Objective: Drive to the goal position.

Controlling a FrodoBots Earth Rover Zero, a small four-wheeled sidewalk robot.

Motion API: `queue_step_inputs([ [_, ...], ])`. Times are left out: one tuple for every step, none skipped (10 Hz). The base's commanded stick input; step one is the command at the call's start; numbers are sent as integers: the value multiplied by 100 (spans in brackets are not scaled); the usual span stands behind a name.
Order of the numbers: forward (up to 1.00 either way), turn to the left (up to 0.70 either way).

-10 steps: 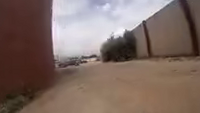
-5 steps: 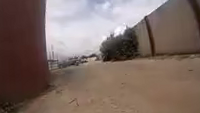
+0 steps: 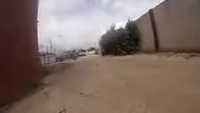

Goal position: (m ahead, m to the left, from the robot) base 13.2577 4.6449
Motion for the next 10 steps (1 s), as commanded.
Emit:
queue_step_inputs([
  [100, 0],
  [100, 0],
  [100, 0],
  [100, 0],
  [100, 0],
  [100, 0],
  [100, 0],
  [100, 0],
  [100, 5],
  [100, 25],
])
